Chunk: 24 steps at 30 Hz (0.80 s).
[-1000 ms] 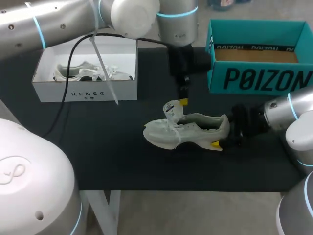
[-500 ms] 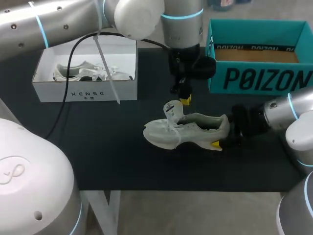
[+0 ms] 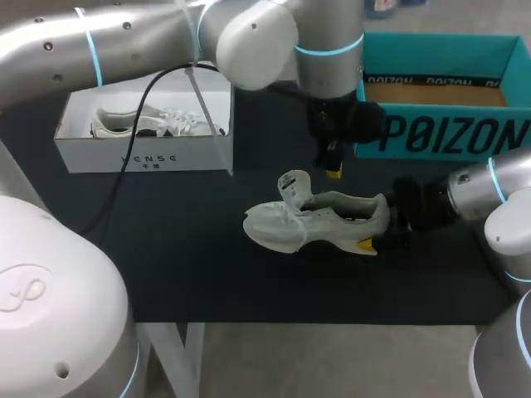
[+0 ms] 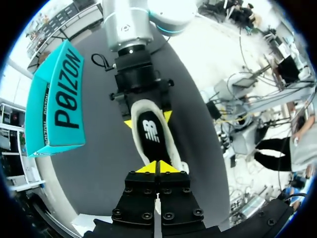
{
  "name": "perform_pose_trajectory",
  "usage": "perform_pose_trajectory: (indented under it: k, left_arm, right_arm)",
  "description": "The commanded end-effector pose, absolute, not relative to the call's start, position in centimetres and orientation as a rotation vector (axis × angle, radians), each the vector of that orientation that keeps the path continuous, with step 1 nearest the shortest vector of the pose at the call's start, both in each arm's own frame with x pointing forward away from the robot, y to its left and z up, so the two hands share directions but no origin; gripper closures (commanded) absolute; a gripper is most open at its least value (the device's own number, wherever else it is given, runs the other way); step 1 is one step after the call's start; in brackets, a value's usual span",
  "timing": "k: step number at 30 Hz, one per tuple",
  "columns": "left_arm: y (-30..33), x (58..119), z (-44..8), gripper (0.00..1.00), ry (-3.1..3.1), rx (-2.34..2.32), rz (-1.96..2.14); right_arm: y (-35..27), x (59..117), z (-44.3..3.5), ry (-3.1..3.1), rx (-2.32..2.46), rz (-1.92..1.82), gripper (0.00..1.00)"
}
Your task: Take the shoe out of the shoebox, open the shoe tongue, remove and reinsert the insole, then place the shoe into the shoebox
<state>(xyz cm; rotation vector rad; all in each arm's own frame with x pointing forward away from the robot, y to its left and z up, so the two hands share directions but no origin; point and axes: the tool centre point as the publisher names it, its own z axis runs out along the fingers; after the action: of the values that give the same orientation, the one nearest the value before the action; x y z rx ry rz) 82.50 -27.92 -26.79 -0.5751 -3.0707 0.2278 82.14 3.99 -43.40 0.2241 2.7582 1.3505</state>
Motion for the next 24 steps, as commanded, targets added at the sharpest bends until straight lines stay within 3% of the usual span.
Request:
perform_pose_trajectory:
  k: [1,11,24]
  left_arm:
    - [-29.6,82.0,-29.5,1.00,-3.092,-0.597,0.289]
    - [-31.9,82.3,-33.3,1.00,-3.080,-0.631,0.325]
    - [-31.8,81.7,-33.2,1.00,-3.036,-0.654,0.310]
  right_arm:
    - [3.8,82.0,-43.7,2.761,0.226,1.345,1.00]
    - [3.8,82.0,-43.7,2.761,0.226,1.345,1.00]
    - [3.8,82.0,-43.7,2.761,0.226,1.345,1.00]
